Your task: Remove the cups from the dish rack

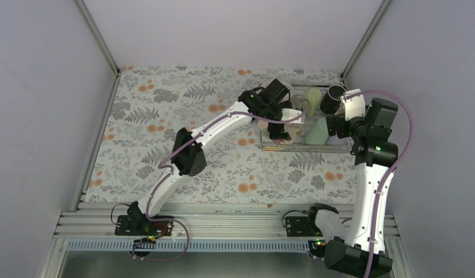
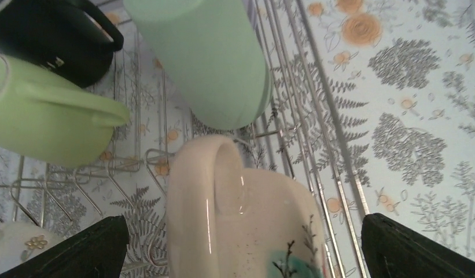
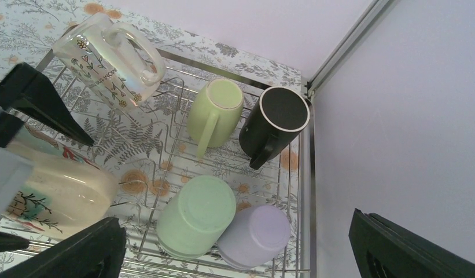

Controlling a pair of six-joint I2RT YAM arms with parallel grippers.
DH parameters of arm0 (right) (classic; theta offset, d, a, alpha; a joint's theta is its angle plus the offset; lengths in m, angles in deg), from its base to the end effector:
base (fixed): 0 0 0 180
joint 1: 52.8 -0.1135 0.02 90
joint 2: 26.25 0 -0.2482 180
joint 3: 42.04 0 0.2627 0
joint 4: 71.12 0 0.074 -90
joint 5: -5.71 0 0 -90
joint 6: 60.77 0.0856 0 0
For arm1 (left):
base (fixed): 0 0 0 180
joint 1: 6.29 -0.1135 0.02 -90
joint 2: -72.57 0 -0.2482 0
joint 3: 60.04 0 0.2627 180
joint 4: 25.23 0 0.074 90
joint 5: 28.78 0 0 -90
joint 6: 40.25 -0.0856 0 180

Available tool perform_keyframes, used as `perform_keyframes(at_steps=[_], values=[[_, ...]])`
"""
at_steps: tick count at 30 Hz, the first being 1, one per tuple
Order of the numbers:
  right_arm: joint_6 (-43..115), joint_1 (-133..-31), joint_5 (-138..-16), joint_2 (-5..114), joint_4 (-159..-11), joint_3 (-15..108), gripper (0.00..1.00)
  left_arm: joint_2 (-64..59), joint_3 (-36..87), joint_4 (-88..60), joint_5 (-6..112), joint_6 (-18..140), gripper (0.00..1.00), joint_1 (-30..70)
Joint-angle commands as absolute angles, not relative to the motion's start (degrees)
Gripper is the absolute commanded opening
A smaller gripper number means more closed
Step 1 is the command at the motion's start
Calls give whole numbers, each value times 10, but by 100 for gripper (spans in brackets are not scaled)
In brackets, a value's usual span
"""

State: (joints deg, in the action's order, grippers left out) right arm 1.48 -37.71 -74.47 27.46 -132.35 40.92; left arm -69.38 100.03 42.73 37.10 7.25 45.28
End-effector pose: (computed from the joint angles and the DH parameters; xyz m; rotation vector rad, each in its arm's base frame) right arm 0.2323 -0.0475 0.3581 -0.3355 2.1043 -0.2608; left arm 0.3227 -0.4630 0.2319 1.8958 1.5080 -0.5842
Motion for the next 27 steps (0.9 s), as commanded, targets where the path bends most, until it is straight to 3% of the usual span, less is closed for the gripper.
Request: perform_keyframes(at_steps=[1,4,8,18,27], values=[[31,-373,-734,265,-1313,403,99,-709,1006,394,381,66,100,447],[38,-372,-721,261,-1310,399,99,-720,1014,387,377,73,99,443],[43,-372,-701,264,-1308,390,98,-724,1020,379,362,85,85,441],[44,-372,-692,266,-1307,380,95,-728,1011,396,375,90,31,440],[46,-372,-678,262,-1310,367,94,-718,1023,394,377,116,14,440]])
